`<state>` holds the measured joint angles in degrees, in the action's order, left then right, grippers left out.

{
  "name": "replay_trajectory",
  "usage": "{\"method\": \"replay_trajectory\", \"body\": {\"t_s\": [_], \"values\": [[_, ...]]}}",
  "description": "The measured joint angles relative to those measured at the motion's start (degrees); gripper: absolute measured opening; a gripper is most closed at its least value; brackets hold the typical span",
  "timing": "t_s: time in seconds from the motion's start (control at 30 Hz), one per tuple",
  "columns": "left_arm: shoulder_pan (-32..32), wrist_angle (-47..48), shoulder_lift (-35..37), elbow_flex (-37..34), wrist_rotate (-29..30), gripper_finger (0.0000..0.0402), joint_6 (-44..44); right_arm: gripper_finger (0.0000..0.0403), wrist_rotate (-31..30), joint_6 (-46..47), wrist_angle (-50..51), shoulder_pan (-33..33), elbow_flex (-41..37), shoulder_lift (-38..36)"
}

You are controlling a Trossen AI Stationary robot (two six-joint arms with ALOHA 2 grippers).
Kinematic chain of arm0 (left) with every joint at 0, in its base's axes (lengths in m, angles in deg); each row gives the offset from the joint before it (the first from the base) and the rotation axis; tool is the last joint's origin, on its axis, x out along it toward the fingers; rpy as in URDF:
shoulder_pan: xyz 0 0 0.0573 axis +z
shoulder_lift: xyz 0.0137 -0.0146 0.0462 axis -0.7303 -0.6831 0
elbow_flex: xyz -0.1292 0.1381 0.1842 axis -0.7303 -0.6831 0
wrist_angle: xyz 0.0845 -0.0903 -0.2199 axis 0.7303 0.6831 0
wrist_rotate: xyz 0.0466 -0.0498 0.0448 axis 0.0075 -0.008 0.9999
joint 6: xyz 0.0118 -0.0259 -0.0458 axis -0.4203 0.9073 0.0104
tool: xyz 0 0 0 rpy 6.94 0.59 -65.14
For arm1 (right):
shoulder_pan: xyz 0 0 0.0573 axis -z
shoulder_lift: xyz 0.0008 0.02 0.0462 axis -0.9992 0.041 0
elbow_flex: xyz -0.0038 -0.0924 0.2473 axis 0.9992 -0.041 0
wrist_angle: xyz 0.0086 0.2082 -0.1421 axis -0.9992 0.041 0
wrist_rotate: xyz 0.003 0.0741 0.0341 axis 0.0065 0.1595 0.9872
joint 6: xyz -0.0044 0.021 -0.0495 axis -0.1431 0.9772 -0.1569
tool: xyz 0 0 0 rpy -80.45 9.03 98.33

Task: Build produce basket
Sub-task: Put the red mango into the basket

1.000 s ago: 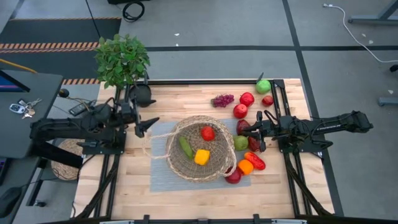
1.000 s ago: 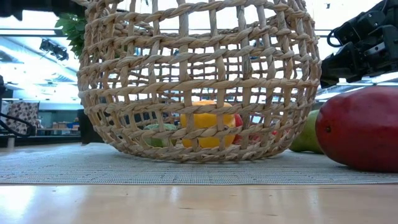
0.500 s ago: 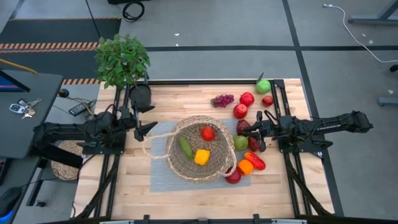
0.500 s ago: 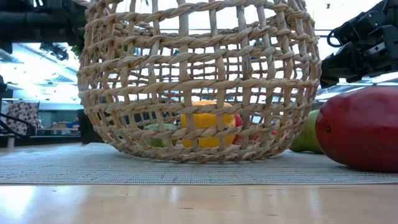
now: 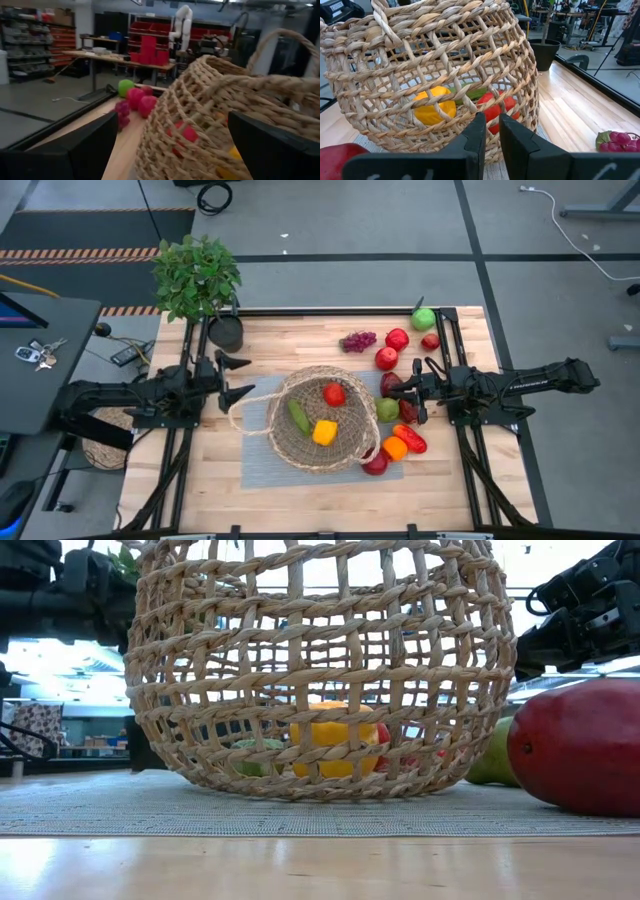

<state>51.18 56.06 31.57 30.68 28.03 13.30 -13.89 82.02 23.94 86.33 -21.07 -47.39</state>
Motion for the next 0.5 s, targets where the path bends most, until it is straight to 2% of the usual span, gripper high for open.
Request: {"method": "replay_trajectory", "body": {"t_s": [0.13,0.33,0.5], "values": [[0.0,3.1,0.0,0.0,-2.8,0.0382,-2.1,0.0061,0.0,0.0,0.0,0.0,0.0,0.0],[0.0,8.4,0.0,0.0,-3.0,0.0382,-2.0,0.0061,0.0,2.2,-1.1,0.0,0.0,0.0],[0.0,8.8,0.0,0.0,-3.0,0.0382,0.7,0.0061,0.0,14.4,-4.3,0.0,0.0,0.0]]}}
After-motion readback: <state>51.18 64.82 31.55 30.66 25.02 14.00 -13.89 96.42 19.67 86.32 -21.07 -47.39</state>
